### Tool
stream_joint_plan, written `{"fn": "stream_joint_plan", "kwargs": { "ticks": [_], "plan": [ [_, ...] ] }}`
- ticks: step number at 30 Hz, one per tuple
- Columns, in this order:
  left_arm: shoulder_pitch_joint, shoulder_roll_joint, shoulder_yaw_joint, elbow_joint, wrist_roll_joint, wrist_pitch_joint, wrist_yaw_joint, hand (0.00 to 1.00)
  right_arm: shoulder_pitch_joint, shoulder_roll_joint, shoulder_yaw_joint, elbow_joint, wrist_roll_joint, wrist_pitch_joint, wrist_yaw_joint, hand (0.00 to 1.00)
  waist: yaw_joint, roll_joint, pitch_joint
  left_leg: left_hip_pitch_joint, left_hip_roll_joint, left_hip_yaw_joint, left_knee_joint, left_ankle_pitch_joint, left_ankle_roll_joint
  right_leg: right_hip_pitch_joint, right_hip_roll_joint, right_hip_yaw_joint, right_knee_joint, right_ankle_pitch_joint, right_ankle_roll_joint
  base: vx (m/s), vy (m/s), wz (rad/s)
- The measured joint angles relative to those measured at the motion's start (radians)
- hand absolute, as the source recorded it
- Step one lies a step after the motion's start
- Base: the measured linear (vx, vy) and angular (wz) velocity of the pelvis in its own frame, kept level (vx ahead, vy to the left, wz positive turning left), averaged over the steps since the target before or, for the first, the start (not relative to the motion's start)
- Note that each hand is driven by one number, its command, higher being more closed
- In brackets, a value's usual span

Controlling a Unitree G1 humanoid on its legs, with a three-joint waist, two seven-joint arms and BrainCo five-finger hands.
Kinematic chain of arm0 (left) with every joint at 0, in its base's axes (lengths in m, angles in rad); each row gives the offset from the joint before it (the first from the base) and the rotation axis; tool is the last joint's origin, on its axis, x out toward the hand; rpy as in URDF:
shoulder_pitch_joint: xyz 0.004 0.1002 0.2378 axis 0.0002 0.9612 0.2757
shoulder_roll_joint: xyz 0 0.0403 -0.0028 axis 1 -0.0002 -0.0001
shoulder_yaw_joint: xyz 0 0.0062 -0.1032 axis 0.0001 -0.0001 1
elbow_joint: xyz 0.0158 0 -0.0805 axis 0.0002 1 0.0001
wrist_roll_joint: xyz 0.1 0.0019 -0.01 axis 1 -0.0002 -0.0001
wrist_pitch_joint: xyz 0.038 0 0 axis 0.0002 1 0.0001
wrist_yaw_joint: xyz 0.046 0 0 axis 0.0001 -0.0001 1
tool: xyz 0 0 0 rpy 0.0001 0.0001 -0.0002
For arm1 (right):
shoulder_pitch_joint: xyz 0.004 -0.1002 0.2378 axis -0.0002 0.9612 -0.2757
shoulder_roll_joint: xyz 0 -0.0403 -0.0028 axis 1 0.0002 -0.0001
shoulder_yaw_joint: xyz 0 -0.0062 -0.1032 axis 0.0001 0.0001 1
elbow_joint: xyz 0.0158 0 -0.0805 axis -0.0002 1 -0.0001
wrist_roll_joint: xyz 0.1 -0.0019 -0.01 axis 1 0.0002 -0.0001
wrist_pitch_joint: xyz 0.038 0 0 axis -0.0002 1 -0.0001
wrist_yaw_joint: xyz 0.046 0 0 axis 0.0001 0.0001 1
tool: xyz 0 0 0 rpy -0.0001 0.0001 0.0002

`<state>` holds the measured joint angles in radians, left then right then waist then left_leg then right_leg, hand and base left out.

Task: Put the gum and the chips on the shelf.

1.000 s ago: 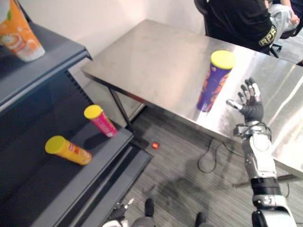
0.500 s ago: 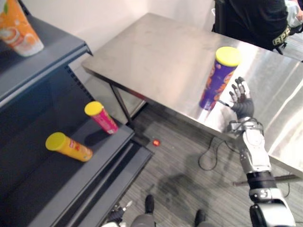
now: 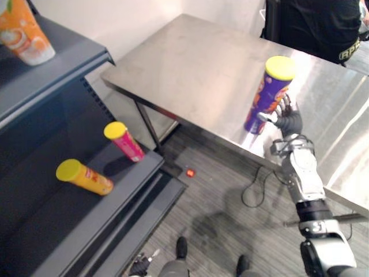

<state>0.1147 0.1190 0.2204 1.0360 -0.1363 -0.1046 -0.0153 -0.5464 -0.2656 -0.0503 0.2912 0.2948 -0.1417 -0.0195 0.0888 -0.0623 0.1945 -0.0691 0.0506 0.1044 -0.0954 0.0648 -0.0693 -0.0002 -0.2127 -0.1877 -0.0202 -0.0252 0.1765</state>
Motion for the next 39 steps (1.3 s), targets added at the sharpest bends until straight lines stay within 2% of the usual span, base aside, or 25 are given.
{"fn": "stream_joint_plan", "kwargs": {
  "ticks": [10,11,15,20,34,37,39],
  "plan": [
    [0.001,0.001,-0.001,-0.002,-0.009,0.000,0.001,0.00,-0.079,0.000,0.000,0.047,0.000,0.005,-0.023,0.00,0.004,-0.002,0.010,-0.007,0.000,0.003,0.000,0.004,0.002,-0.001,0.001,0.001,-0.014,0.014,0.001,0.00,0.000,-0.01],
    [0.002,0.002,-0.004,-0.003,-0.011,0.000,0.001,0.00,-0.087,0.000,0.000,0.054,0.000,0.006,-0.026,1.00,0.005,-0.002,0.010,-0.011,0.000,0.002,0.000,0.006,0.002,-0.005,0.001,0.001,-0.014,0.016,0.000,0.00,0.000,0.00],
    [0.002,0.002,-0.008,-0.004,-0.016,0.000,0.003,0.00,-0.114,0.000,0.002,0.079,0.000,0.008,-0.030,1.00,0.006,-0.004,0.019,-0.015,0.002,0.003,0.000,0.011,0.003,-0.011,0.001,0.003,-0.014,0.020,-0.001,-0.01,-0.001,-0.01],
    [0.005,0.002,-0.008,-0.006,-0.016,0.005,0.010,0.00,-0.164,-0.004,0.030,0.079,-0.001,0.035,-0.035,1.00,0.007,-0.005,0.021,-0.018,0.013,0.003,0.000,0.017,0.001,-0.014,0.010,0.004,-0.017,0.033,-0.005,-0.03,-0.008,-0.02],
    [0.008,0.001,-0.007,-0.012,-0.015,0.008,0.010,0.00,-0.172,-0.001,0.058,0.077,-0.001,0.044,-0.020,1.00,0.005,-0.007,0.020,-0.033,0.020,0.009,0.000,0.032,-0.003,-0.029,0.019,0.010,-0.031,0.042,-0.011,-0.03,-0.004,-0.01],
    [0.009,0.001,-0.003,-0.018,-0.014,0.010,0.010,0.00,-0.163,-0.001,0.058,0.038,-0.001,0.044,-0.018,1.00,0.008,-0.008,0.019,-0.020,0.024,0.025,0.000,0.032,-0.003,-0.025,0.022,0.029,-0.032,0.046,-0.011,0.01,-0.007,-0.17],
    [0.013,-0.001,0.004,-0.018,-0.013,0.020,0.010,0.00,-0.103,-0.001,0.051,-0.071,0.002,0.043,-0.015,1.00,0.000,-0.009,0.018,-0.003,0.030,0.026,0.000,0.031,-0.004,-0.013,0.025,0.033,-0.032,0.046,-0.011,-0.01,-0.016,-0.09]
  ]
}}
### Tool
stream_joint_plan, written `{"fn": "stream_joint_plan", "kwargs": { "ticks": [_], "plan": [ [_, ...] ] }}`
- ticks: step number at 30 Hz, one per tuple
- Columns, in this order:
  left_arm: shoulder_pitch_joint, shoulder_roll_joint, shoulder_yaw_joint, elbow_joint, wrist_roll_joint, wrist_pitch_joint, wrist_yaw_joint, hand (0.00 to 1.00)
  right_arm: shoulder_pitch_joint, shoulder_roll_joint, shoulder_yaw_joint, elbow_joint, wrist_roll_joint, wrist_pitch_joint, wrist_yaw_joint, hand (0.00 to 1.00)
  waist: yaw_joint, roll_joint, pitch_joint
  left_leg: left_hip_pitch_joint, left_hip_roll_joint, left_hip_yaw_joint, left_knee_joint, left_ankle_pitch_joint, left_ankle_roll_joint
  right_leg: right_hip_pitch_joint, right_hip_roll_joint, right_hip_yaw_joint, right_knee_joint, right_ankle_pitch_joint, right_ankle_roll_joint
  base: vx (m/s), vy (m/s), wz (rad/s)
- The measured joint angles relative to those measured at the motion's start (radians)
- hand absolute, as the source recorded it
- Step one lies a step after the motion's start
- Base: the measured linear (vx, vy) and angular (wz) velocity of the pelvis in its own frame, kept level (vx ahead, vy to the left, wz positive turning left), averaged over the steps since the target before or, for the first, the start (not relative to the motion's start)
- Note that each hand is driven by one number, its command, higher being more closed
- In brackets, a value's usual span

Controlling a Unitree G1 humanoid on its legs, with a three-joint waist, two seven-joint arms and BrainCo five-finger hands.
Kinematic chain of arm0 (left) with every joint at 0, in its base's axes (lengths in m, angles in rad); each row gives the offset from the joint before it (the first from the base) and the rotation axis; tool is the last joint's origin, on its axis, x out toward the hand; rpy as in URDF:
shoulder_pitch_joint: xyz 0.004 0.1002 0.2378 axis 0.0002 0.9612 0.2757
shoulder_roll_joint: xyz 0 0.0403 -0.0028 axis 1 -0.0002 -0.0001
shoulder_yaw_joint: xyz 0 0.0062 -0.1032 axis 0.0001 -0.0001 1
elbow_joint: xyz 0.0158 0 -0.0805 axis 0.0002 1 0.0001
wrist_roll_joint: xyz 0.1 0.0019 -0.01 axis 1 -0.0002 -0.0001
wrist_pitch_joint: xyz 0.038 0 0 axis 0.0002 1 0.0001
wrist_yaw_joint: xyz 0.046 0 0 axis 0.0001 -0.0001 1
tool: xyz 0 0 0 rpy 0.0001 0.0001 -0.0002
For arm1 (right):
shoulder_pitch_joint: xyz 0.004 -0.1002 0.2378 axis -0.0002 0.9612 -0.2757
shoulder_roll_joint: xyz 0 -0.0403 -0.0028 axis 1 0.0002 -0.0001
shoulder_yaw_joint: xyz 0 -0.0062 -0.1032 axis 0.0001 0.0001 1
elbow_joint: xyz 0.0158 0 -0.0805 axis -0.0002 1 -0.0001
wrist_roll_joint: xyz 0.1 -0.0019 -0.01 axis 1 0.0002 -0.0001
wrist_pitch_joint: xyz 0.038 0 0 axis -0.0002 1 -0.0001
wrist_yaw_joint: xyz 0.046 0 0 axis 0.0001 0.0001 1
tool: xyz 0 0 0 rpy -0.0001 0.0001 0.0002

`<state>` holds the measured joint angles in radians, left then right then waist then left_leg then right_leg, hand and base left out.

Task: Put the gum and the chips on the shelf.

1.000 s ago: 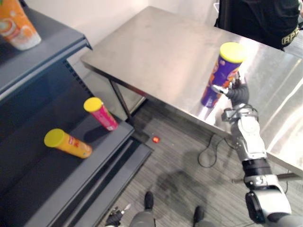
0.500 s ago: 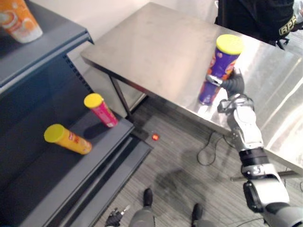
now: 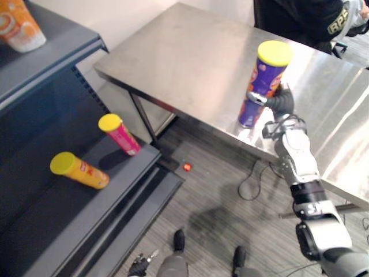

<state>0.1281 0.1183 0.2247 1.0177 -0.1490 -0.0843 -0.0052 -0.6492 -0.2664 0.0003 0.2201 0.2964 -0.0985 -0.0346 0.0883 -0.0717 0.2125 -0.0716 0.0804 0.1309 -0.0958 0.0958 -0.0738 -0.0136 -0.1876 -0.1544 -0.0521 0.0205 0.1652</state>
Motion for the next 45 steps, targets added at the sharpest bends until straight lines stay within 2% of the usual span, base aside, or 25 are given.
{"fn": "stream_joint_plan", "kwargs": {
  "ticks": [6,8,12,14,18,21,25,28,31,32,33,34,35,36,37,38,39,40,41,42,43,45],
  "plan": [
    [0.012,0.000,0.018,0.000,0.006,0.000,-0.001,0.00,0.178,0.000,-0.065,-0.242,0.037,-0.012,0.034,1.00,-0.008,-0.011,-0.016,0.011,0.015,0.023,-0.005,-0.004,-0.009,-0.006,0.014,0.024,0.000,0.000,0.000,-0.05,-0.021,-0.14],
    [0.031,0.000,0.019,0.004,0.015,0.000,-0.001,0.00,0.268,0.000,-0.087,-0.315,0.038,-0.022,0.053,1.00,-0.026,-0.016,-0.045,0.012,0.016,0.026,-0.006,-0.005,-0.011,-0.009,0.015,0.027,0.000,0.000,0.000,-0.02,-0.008,-0.05],
    [0.045,0.002,0.021,0.015,0.017,0.001,-0.002,0.00,0.377,0.000,-0.121,-0.385,0.040,-0.043,0.073,1.00,-0.040,-0.025,-0.075,0.024,0.017,0.046,-0.006,-0.008,-0.014,-0.010,0.015,0.043,0.002,0.000,0.000,-0.01,0.000,-0.14],
    [0.059,0.003,0.030,0.015,0.027,0.001,-0.002,0.00,0.431,0.001,-0.127,-0.421,0.059,-0.046,0.088,1.00,-0.057,-0.030,-0.097,0.027,0.018,0.051,-0.006,-0.010,-0.016,-0.011,0.015,0.049,0.003,0.000,0.000,-0.02,-0.004,-0.10],
    [0.064,0.002,0.038,0.015,0.044,0.001,-0.002,0.00,0.498,0.012,-0.153,-0.450,0.059,-0.047,0.106,1.00,-0.059,-0.035,-0.106,0.048,0.018,0.061,-0.006,-0.015,-0.023,0.001,0.014,0.058,0.007,-0.002,-0.002,-0.02,0.000,-0.09],
    [0.066,0.003,0.038,0.016,0.044,0.001,-0.003,0.00,0.522,0.013,-0.147,-0.452,0.059,-0.048,0.111,1.00,-0.057,-0.035,-0.109,0.068,0.021,0.081,0.000,-0.027,-0.031,-0.022,0.014,0.085,0.069,-0.028,-0.011,-0.02,0.011,-0.21],
    [0.066,0.005,0.044,0.019,0.036,0.002,-0.012,0.00,0.539,0.021,-0.132,-0.453,0.059,-0.054,0.112,1.00,-0.056,-0.039,-0.105,0.038,0.021,0.066,0.074,-0.053,-0.033,-0.087,0.001,0.090,0.226,-0.100,-0.021,-0.02,-0.015,0.09],
    [0.062,-0.001,0.057,0.018,0.014,0.007,-0.030,0.00,0.538,0.048,-0.083,-0.453,0.075,-0.057,0.124,1.00,-0.057,-0.020,-0.094,-0.019,0.041,-0.009,0.155,-0.070,-0.038,-0.076,0.011,0.026,0.250,-0.121,-0.039,-0.08,-0.073,0.58],
    [0.052,-0.011,0.058,0.014,-0.005,0.007,-0.041,0.00,0.533,0.048,-0.035,-0.452,0.079,-0.058,0.128,1.00,-0.056,0.016,-0.076,-0.102,0.063,-0.154,0.126,-0.017,-0.077,-0.090,0.031,-0.118,0.279,-0.145,-0.073,-0.12,-0.126,1.19],
    [0.052,-0.016,0.060,0.008,-0.004,0.008,-0.040,0.00,0.527,0.049,-0.028,-0.452,0.079,-0.058,0.129,1.00,-0.046,0.037,-0.066,-0.123,0.076,-0.189,0.086,-0.018,-0.090,-0.102,0.043,-0.172,0.299,-0.154,-0.088,-0.15,-0.160,1.34],
    [0.054,-0.017,0.064,0.010,-0.004,0.009,-0.039,0.00,0.527,0.049,-0.025,-0.452,0.078,-0.058,0.129,1.00,-0.032,0.038,-0.065,-0.125,0.082,-0.187,0.054,-0.032,-0.103,-0.103,0.045,-0.197,0.297,-0.158,-0.095,-0.13,-0.175,1.30],
    [0.048,-0.010,0.081,0.018,-0.006,0.012,-0.038,0.00,0.526,0.050,-0.029,-0.452,0.078,-0.058,0.127,1.00,-0.020,0.021,-0.068,-0.141,0.093,-0.112,0.027,-0.100,-0.096,-0.105,0.027,-0.255,0.266,-0.157,-0.118,-0.15,-0.109,1.34],
    [0.036,-0.021,0.102,0.018,-0.007,0.016,-0.038,0.00,0.517,0.050,-0.047,-0.451,0.078,-0.060,0.124,1.00,-0.022,0.018,-0.058,-0.185,0.087,-0.026,0.101,-0.078,-0.011,-0.108,-0.001,-0.309,0.269,-0.158,-0.123,-0.14,-0.099,1.59],
    [0.031,-0.039,0.121,0.018,-0.008,0.021,-0.039,0.00,0.507,0.051,-0.070,-0.446,0.077,-0.059,0.112,1.00,-0.020,0.025,-0.048,-0.218,0.087,0.059,0.240,-0.046,0.071,-0.113,-0.030,-0.347,0.292,-0.162,-0.128,-0.11,-0.091,1.51],
    [0.057,-0.056,0.133,0.006,-0.007,0.021,-0.038,0.00,0.502,0.046,-0.085,-0.446,0.076,-0.060,0.098,1.00,-0.010,0.075,-0.054,-0.217,0.097,0.151,0.324,0.004,0.094,-0.123,-0.034,-0.393,0.351,-0.179,-0.119,-0.09,-0.142,1.61],
    [0.066,-0.070,0.126,-0.008,-0.007,0.019,-0.038,0.00,0.504,0.046,-0.112,-0.442,0.076,-0.069,0.089,1.00,-0.027,0.098,-0.047,-0.225,0.083,0.161,0.291,0.050,0.078,-0.117,-0.046,-0.426,0.375,-0.200,-0.120,-0.16,-0.090,1.76],
    [0.068,-0.070,0.134,-0.025,-0.007,0.011,-0.038,0.00,0.514,0.053,-0.143,-0.432,0.075,-0.069,0.079,1.00,-0.028,0.100,-0.049,-0.187,0.043,0.130,0.121,0.195,0.058,-0.108,-0.072,-0.486,0.343,-0.209,-0.133,-0.16,-0.012,1.58],
    [0.056,-0.064,0.147,-0.024,-0.006,0.008,-0.037,0.00,0.517,0.060,-0.156,-0.432,0.075,-0.068,0.080,1.00,-0.027,0.099,-0.048,-0.183,0.044,0.151,0.113,0.184,0.081,-0.098,-0.080,-0.526,0.332,-0.201,-0.143,-0.16,-0.021,1.39],
    [0.068,-0.062,0.157,-0.013,-0.003,0.011,-0.037,0.00,0.522,0.088,-0.175,-0.432,0.075,-0.068,0.079,1.00,-0.031,0.089,-0.047,-0.179,0.066,0.249,0.240,0.056,0.127,-0.095,-0.103,-0.579,0.329,-0.191,-0.149,-0.12,-0.122,1.26],
    [0.077,-0.071,0.170,-0.006,0.000,0.012,-0.038,0.00,0.533,0.099,-0.188,-0.434,0.075,-0.070,0.077,1.00,-0.038,0.083,-0.045,-0.139,0.091,0.312,0.310,-0.018,0.115,-0.084,-0.123,-0.620,0.329,-0.187,-0.149,-0.13,-0.141,1.19],
    [0.078,-0.077,0.175,0.003,0.000,0.013,-0.038,0.00,0.540,0.098,-0.192,-0.433,0.075,-0.070,0.075,1.00,-0.043,0.080,-0.043,-0.117,0.105,0.333,0.317,-0.037,0.097,-0.079,-0.129,-0.639,0.329,-0.186,-0.148,-0.11,-0.069,1.18],
    [0.089,-0.084,0.185,0.022,0.001,0.023,-0.041,0.00,0.565,0.103,-0.222,-0.439,0.075,-0.070,0.066,1.00,-0.055,0.105,-0.059,-0.035,0.147,0.349,0.285,-0.086,0.035,-0.067,-0.136,-0.711,0.330,-0.179,-0.140,-0.12,0.086,0.96]
  ]
}}
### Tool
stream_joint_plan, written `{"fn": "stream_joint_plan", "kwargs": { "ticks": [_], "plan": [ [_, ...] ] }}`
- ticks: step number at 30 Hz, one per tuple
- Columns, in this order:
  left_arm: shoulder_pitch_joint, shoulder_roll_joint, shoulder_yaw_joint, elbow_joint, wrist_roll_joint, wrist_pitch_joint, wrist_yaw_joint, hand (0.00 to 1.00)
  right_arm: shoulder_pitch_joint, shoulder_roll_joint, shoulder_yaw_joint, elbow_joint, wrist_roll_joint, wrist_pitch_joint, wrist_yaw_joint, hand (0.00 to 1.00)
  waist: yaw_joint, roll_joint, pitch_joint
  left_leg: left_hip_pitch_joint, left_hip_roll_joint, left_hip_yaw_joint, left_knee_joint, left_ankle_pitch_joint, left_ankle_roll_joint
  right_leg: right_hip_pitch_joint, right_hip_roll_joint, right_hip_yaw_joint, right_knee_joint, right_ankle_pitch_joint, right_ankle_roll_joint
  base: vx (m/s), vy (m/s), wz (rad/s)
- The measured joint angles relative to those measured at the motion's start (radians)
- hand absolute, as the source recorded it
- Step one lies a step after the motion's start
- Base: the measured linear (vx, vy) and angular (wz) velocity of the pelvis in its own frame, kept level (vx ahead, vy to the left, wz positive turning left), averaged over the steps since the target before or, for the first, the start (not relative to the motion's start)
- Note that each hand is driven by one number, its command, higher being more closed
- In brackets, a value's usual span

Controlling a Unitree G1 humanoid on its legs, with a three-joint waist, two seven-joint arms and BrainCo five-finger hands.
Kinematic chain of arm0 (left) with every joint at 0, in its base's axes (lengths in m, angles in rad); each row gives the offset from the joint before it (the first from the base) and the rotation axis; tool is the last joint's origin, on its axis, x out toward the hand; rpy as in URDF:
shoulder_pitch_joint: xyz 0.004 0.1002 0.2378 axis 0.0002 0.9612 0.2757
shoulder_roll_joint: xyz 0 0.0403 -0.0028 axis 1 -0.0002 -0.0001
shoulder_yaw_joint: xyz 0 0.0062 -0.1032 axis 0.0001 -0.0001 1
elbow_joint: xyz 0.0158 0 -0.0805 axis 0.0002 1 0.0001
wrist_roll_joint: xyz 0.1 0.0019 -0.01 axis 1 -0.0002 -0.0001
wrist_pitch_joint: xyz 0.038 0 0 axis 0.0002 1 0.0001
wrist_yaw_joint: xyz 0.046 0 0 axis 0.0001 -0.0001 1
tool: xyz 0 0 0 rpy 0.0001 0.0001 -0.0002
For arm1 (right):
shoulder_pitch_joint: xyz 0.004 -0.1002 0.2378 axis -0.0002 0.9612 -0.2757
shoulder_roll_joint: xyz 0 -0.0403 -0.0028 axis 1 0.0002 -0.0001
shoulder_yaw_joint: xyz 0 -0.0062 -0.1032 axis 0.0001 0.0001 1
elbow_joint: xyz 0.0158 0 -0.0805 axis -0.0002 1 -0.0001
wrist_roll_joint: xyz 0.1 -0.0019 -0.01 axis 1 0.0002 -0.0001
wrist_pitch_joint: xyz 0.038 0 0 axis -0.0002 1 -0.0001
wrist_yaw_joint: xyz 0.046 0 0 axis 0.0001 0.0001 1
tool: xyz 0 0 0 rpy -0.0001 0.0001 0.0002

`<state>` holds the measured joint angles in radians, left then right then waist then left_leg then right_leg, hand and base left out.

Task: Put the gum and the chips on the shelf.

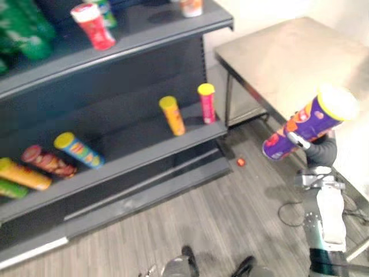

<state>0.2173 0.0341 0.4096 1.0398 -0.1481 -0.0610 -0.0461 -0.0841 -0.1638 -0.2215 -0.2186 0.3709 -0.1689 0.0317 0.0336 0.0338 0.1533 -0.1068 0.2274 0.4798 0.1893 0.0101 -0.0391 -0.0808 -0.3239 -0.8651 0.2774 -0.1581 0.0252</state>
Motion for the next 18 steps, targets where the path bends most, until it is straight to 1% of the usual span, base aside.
{"fn": "stream_joint_plan", "kwargs": {
  "ticks": [1,2,3,4,5,6,7,9,10,12,14,16,18],
  "plan": [
    [0.002,-0.001,0.012,0.002,0.000,0.000,0.000,0.00,0.001,0.003,-0.009,-0.001,0.000,0.000,0.000,1.00,0.000,0.009,-0.004,0.008,0.003,0.000,-0.020,-0.004,-0.006,-0.001,-0.002,-0.014,0.004,0.003,0.004,-0.14,0.149,0.69],
    [0.002,-0.001,0.042,0.013,0.001,0.000,0.000,0.00,0.008,0.013,-0.021,-0.001,0.000,0.000,-0.002,1.00,-0.002,0.016,-0.007,0.009,-0.002,0.002,-0.054,-0.013,-0.019,-0.001,-0.005,-0.040,0.007,0.011,0.014,-0.10,0.151,0.61],
    [0.002,0.001,0.067,0.018,0.001,0.001,0.001,0.00,0.022,0.021,-0.039,-0.002,0.000,0.000,-0.001,1.00,-0.003,0.016,-0.010,0.008,-0.008,0.001,-0.084,-0.025,-0.036,-0.001,-0.007,-0.064,0.010,0.022,0.020,-0.10,0.160,0.59],
    [0.002,0.004,0.070,0.018,0.001,0.001,0.001,0.00,0.029,0.027,-0.044,-0.004,0.000,0.000,-0.002,1.00,-0.002,0.011,-0.009,0.004,-0.014,0.000,-0.097,-0.029,-0.041,-0.002,-0.012,-0.075,0.013,0.030,0.024,-0.08,0.182,0.55],
    [0.002,0.011,0.070,0.019,0.001,0.005,0.003,0.00,0.040,0.038,-0.046,-0.004,0.000,0.003,-0.002,1.00,-0.001,-0.011,-0.009,-0.007,-0.035,-0.012,-0.110,-0.022,-0.033,-0.005,-0.034,-0.092,0.019,0.044,0.030,-0.05,0.149,0.39],
    [0.003,0.012,0.070,0.021,0.002,0.007,0.003,0.00,0.043,0.043,-0.047,-0.004,0.000,0.003,-0.003,1.00,-0.002,-0.016,-0.010,-0.012,-0.043,-0.018,-0.114,-0.021,-0.031,-0.004,-0.041,-0.099,0.021,0.049,0.032,-0.05,0.196,0.45],
    [0.002,0.012,0.068,0.024,0.004,0.007,0.003,0.00,0.046,0.048,-0.048,-0.008,-0.001,0.003,-0.005,1.00,-0.002,-0.026,-0.011,-0.017,-0.062,-0.027,-0.115,-0.021,-0.019,-0.001,-0.060,-0.114,0.023,0.065,0.036,-0.03,0.198,0.34],
    [-0.008,0.013,0.067,0.023,0.004,0.007,0.003,0.00,0.046,0.048,-0.054,-0.014,-0.011,0.003,-0.015,1.00,-0.002,-0.031,-0.008,-0.044,-0.082,-0.039,-0.099,-0.031,-0.003,-0.001,-0.083,-0.125,0.029,0.085,0.040,-0.05,0.236,0.31],
    [-0.021,0.020,0.067,0.023,0.004,0.006,0.005,0.00,0.046,0.048,-0.057,-0.014,-0.020,0.004,-0.031,1.00,-0.003,-0.037,-0.001,-0.066,-0.090,-0.055,-0.064,-0.044,0.009,-0.001,-0.100,-0.133,0.042,0.090,0.043,-0.04,0.185,0.26],
    [-0.030,0.027,0.067,0.023,0.004,0.006,0.006,0.00,0.046,0.048,-0.059,-0.014,-0.020,0.004,-0.038,1.00,-0.003,-0.042,0.004,-0.085,-0.091,-0.064,-0.037,-0.055,0.015,-0.001,-0.104,-0.140,0.047,0.094,0.045,-0.02,0.108,0.18],
    [-0.042,0.047,0.067,0.023,-0.003,0.006,0.007,0.00,0.044,0.050,-0.055,-0.014,-0.036,0.004,-0.045,1.00,0.002,-0.058,0.027,-0.099,-0.092,-0.071,-0.010,-0.072,0.013,-0.001,-0.105,-0.140,0.039,0.106,0.044,-0.03,0.114,0.07],
    [-0.048,0.056,0.069,0.023,-0.006,0.005,0.010,0.00,0.041,0.051,-0.054,-0.014,-0.049,0.004,-0.045,1.00,0.008,-0.064,0.043,-0.099,-0.094,-0.074,-0.011,-0.075,0.011,-0.001,-0.101,-0.140,0.027,0.114,0.041,-0.02,0.099,0.02],
    [-0.049,0.054,0.069,0.022,-0.006,0.005,0.010,0.00,0.038,0.051,-0.052,-0.013,-0.059,0.004,-0.044,1.00,0.016,-0.064,0.055,-0.099,-0.094,-0.074,-0.014,-0.075,0.012,-0.001,-0.094,-0.137,0.014,0.121,0.042,-0.01,0.063,-0.02]
  ]
}}
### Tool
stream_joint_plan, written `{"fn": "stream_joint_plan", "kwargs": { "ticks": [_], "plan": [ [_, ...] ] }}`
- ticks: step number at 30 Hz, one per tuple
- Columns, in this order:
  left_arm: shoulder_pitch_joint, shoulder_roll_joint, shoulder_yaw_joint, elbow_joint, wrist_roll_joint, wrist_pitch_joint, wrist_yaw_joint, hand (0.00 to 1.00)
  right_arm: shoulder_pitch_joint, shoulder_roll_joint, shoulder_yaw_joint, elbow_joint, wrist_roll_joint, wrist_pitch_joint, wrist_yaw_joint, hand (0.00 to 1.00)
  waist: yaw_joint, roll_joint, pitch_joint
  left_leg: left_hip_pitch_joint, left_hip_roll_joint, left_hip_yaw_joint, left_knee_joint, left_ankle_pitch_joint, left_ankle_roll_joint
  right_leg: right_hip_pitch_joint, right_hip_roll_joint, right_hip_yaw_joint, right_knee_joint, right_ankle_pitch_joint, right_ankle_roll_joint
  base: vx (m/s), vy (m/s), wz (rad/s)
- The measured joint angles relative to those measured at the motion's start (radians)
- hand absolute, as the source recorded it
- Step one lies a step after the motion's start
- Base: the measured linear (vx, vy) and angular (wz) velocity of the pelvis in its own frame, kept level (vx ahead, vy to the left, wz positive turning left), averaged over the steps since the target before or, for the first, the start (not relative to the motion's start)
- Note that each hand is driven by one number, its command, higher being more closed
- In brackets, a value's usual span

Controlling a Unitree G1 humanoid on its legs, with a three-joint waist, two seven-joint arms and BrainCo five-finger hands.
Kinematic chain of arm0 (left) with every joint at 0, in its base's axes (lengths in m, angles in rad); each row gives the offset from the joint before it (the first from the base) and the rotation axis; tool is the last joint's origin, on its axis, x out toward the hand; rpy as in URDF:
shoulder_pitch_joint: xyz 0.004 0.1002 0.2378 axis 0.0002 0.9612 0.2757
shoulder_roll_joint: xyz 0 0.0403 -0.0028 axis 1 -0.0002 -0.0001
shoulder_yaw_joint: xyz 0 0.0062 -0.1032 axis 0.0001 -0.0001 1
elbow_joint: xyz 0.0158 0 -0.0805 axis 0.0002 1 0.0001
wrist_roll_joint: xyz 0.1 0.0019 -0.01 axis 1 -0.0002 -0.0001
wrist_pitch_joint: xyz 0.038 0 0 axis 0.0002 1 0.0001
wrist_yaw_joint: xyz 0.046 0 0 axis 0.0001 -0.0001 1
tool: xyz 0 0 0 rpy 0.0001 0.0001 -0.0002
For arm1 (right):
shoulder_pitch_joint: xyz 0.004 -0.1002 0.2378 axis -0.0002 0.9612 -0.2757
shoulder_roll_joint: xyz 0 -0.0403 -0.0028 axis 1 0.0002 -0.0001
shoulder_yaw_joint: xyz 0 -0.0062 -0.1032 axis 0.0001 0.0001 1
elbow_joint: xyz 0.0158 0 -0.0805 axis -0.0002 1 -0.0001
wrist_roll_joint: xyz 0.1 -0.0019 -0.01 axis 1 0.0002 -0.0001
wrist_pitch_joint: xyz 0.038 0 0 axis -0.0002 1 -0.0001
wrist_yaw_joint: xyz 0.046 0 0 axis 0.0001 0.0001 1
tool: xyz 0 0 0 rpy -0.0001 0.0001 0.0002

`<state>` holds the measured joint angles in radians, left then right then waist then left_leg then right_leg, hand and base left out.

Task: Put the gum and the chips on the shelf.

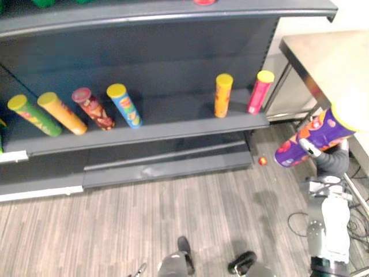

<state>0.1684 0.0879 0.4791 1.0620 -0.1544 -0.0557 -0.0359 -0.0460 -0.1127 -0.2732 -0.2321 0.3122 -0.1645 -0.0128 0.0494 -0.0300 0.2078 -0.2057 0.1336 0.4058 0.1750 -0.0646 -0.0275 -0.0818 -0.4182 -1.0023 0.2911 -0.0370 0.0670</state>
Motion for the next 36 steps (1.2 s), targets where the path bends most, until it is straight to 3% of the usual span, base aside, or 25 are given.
{"fn": "stream_joint_plan", "kwargs": {
  "ticks": [10,12,14,16,17,18,19,20,21,25,27,28,29,30,32,33,36],
  "plan": [
    [-0.006,-0.009,-0.002,-0.028,-0.002,-0.001,-0.013,0.00,-0.044,0.000,0.016,0.052,-0.007,0.000,0.001,1.00,0.014,-0.009,0.011,0.017,0.000,-0.016,-0.081,0.068,0.002,0.006,0.040,0.001,-0.030,0.007,-0.004,0.04,0.008,0.07],
    [-0.008,-0.009,-0.006,-0.048,-0.031,-0.009,-0.013,0.00,-0.065,0.000,0.031,0.066,-0.007,0.002,0.001,1.00,0.019,-0.012,0.029,0.013,0.006,-0.037,-0.039,0.049,0.007,0.038,0.041,-0.004,-0.030,0.009,-0.001,0.06,0.031,0.32],
    [-0.007,-0.007,-0.010,-0.049,-0.073,-0.023,-0.013,0.00,-0.078,-0.005,0.061,0.070,-0.010,0.002,0.002,1.00,0.047,-0.013,0.032,-0.022,0.022,-0.060,0.043,-0.011,0.010,0.064,0.041,-0.006,-0.031,0.016,0.008,-0.03,0.073,0.29],
    [-0.003,-0.009,-0.016,-0.045,-0.080,-0.021,-0.012,0.00,-0.078,-0.005,0.101,0.070,-0.020,0.002,0.009,1.00,0.048,-0.009,0.034,-0.041,0.012,-0.103,0.075,-0.052,0.026,0.074,0.020,0.021,0.016,0.036,0.002,0.01,0.094,0.56],
    [-0.003,-0.009,-0.021,-0.046,-0.080,-0.021,-0.012,0.00,-0.074,-0.006,0.109,0.070,-0.024,0.004,0.012,1.00,0.044,-0.006,0.036,-0.040,0.004,-0.123,0.074,-0.052,0.029,0.067,0.008,0.061,0.049,0.051,-0.019,0.04,0.142,0.88],
    [-0.002,-0.004,-0.046,-0.050,-0.080,-0.023,-0.010,0.00,-0.068,-0.010,0.119,0.070,-0.030,0.007,0.021,1.00,0.037,0.007,0.041,-0.028,-0.012,-0.168,0.071,-0.051,0.037,0.026,-0.011,0.205,0.148,0.093,-0.099,0.09,0.167,0.71],
    [0.000,0.000,-0.067,-0.054,-0.080,-0.024,-0.009,0.00,-0.064,-0.010,0.123,0.070,-0.030,0.007,0.025,1.00,0.037,0.011,0.043,-0.026,-0.014,-0.191,0.071,-0.050,0.046,-0.022,-0.002,0.323,0.199,0.068,-0.124,0.11,0.185,0.94],
    [-0.002,0.009,-0.098,-0.061,-0.080,-0.026,-0.009,0.00,-0.054,-0.007,0.128,0.070,-0.031,0.008,0.044,1.00,0.036,0.022,0.050,-0.026,-0.017,-0.243,0.063,-0.047,0.056,-0.082,0.074,0.551,0.213,-0.017,-0.061,0.14,0.111,0.99],
    [-0.006,0.018,-0.112,-0.065,-0.080,-0.029,-0.008,0.00,-0.045,-0.007,0.134,0.070,-0.033,0.009,0.052,1.00,0.034,0.021,0.049,-0.015,-0.039,-0.284,0.041,-0.039,0.067,-0.110,0.142,0.697,0.181,-0.064,-0.039,0.11,0.029,1.08],
    [-0.013,0.015,-0.123,-0.065,-0.080,-0.030,-0.009,0.00,-0.038,-0.008,0.146,0.067,-0.026,0.009,0.068,1.00,0.023,0.018,0.054,0.035,-0.112,-0.393,0.020,-0.039,0.072,-0.162,0.202,0.809,0.058,-0.066,-0.022,0.15,-0.011,1.18],
    [-0.020,0.028,-0.131,-0.061,-0.080,-0.031,-0.009,0.00,-0.004,-0.008,0.157,0.035,-0.017,0.010,0.088,1.00,-0.009,0.011,0.060,0.031,-0.154,-0.502,0.034,-0.034,0.053,-0.194,0.236,0.962,0.004,-0.039,0.019,0.15,-0.125,1.61],
    [-0.023,0.030,-0.131,-0.057,-0.080,-0.031,-0.009,0.00,0.011,-0.008,0.158,0.022,-0.017,0.010,0.092,1.00,-0.016,0.006,0.061,0.028,-0.166,-0.528,0.045,-0.040,0.045,-0.192,0.236,0.986,-0.008,-0.028,0.034,0.18,-0.216,1.50],
    [-0.024,0.038,-0.131,-0.038,-0.080,-0.030,-0.009,0.00,0.032,-0.004,0.165,-0.002,-0.015,0.010,0.096,1.00,-0.017,-0.016,0.059,0.024,-0.190,-0.559,0.065,-0.055,0.028,-0.183,0.217,0.993,-0.042,0.016,0.045,0.20,-0.327,1.09],
    [-0.021,0.032,-0.122,-0.019,-0.103,-0.029,-0.009,0.00,0.026,-0.008,0.170,-0.006,-0.002,0.012,0.106,1.00,-0.015,0.003,0.059,0.002,-0.165,-0.577,0.088,-0.082,-0.001,-0.175,0.234,0.953,-0.045,0.011,0.065,0.19,-0.339,0.85],
    [-0.017,0.015,-0.119,-0.007,-0.112,-0.029,-0.011,0.00,0.027,-0.004,0.170,-0.008,0.023,0.010,0.111,1.00,-0.018,0.018,0.054,-0.010,-0.112,-0.565,0.056,-0.083,-0.017,-0.174,0.263,0.913,-0.068,0.007,0.043,0.14,-0.321,0.50],
    [-0.019,0.005,-0.119,0.004,-0.114,-0.028,-0.012,0.00,0.035,-0.006,0.164,-0.008,0.034,0.010,0.112,1.00,-0.028,0.025,0.051,-0.018,-0.065,-0.543,0.017,-0.054,-0.040,-0.174,0.280,0.869,-0.080,0.000,0.027,0.13,-0.285,0.56],
    [-0.027,-0.012,-0.119,0.004,-0.114,-0.028,-0.015,0.00,0.049,-0.004,0.143,-0.007,0.053,0.010,0.107,1.00,-0.034,0.025,0.051,0.000,-0.030,-0.554,-0.075,0.017,-0.074,-0.173,0.293,0.803,-0.080,-0.015,0.002,0.12,-0.191,0.64]
  ]
}}
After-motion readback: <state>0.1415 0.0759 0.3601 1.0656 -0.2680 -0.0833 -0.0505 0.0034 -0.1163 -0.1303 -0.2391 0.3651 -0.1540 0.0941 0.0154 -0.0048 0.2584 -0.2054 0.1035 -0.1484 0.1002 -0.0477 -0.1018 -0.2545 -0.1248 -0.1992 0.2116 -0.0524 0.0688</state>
